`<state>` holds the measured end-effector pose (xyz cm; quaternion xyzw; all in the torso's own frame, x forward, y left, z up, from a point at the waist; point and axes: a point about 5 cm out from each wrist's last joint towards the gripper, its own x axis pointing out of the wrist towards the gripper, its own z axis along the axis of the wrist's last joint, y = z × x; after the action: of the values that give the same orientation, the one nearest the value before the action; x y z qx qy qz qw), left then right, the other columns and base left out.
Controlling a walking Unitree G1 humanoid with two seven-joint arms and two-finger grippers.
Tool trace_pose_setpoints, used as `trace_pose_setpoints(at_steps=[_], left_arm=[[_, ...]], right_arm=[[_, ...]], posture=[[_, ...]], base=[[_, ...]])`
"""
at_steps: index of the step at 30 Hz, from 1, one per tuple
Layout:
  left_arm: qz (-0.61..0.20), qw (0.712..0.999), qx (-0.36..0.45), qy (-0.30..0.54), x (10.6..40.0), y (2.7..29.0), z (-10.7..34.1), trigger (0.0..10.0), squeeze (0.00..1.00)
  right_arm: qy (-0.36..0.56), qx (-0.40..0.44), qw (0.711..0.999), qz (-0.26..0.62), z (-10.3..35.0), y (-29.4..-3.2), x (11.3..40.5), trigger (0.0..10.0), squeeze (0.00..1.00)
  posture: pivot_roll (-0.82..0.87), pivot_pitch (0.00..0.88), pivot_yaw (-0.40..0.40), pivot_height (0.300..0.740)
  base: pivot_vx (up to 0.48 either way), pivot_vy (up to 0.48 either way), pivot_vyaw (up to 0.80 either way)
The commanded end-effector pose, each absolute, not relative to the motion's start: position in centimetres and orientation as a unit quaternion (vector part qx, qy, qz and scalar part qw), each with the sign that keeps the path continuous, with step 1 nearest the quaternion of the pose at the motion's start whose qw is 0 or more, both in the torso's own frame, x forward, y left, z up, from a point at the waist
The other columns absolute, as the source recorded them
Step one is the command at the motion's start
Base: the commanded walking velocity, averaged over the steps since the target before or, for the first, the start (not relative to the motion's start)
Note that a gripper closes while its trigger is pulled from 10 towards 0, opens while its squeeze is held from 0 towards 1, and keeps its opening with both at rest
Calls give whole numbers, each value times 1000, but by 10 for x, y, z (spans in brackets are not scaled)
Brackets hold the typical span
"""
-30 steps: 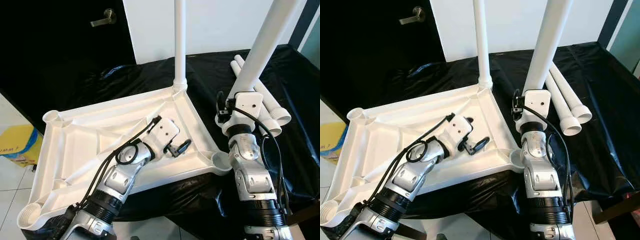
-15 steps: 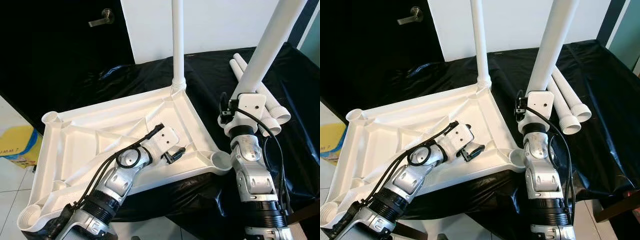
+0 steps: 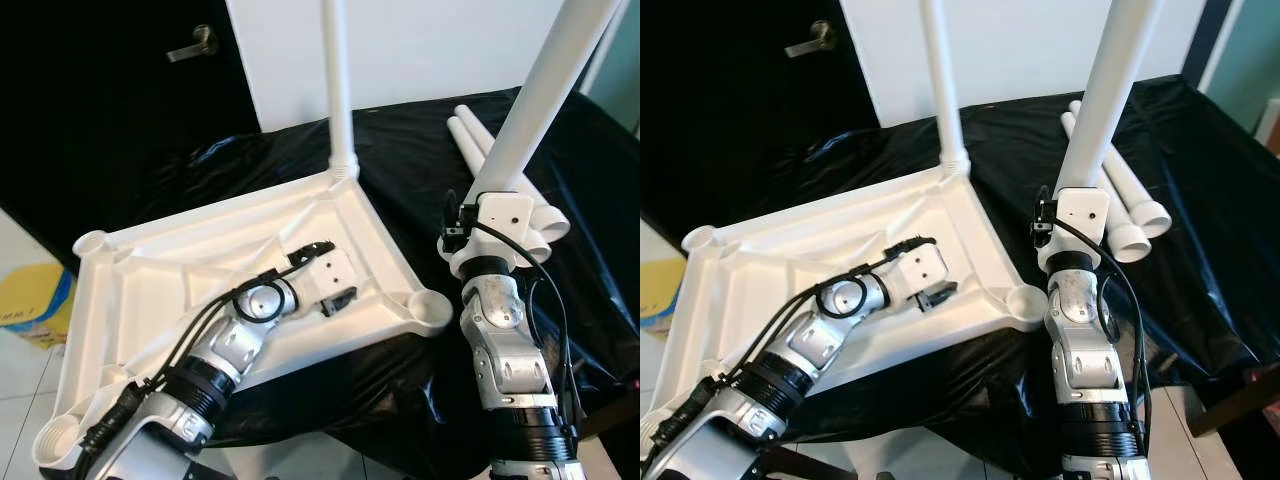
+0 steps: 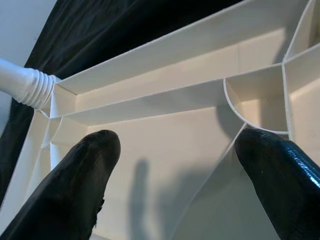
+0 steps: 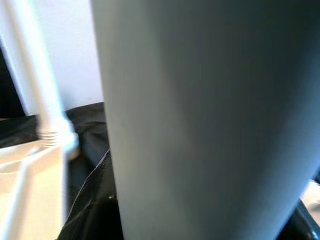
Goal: Building children table
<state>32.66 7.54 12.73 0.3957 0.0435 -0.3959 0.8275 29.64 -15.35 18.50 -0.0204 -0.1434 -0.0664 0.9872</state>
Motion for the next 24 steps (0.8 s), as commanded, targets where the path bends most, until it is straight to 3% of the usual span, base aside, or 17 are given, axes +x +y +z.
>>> trace_pose_setpoints(at_steps=[1, 10, 12, 14, 20, 24], left_arm=[[-299, 844, 436, 90, 336, 114, 110, 10000, 0], [-301, 839, 445, 87, 340, 125, 118, 10000, 0], [-357, 843, 395, 76, 329, 113, 122, 10000, 0], [-357, 843, 395, 76, 329, 113, 122, 10000, 0], [-473, 853, 221, 21, 301, 78, 146, 10000, 0], [-478, 852, 212, 9, 299, 76, 150, 10000, 0]], right_arm=[[-152, -18, 986, -64, 189, -151, 295, 10000, 0], [-152, -14, 986, -60, 188, -150, 294, 10000, 0], [-147, -17, 989, -28, 185, -142, 293, 10000, 0], [-147, -17, 989, -28, 185, -142, 293, 10000, 0], [-141, -36, 987, 65, 177, -118, 287, 10000, 0], [-140, -38, 987, 75, 175, -117, 285, 10000, 0]], posture=[[-189, 72, 117, 740], [-186, 73, 120, 740], [-183, 70, 115, 740], [-183, 70, 115, 740], [-162, 65, 92, 740], [-159, 64, 87, 740]], base=[[0, 0, 0], [0, 0, 0], [0, 0, 0], [0, 0, 0], [0, 0, 0], [0, 0, 0]])
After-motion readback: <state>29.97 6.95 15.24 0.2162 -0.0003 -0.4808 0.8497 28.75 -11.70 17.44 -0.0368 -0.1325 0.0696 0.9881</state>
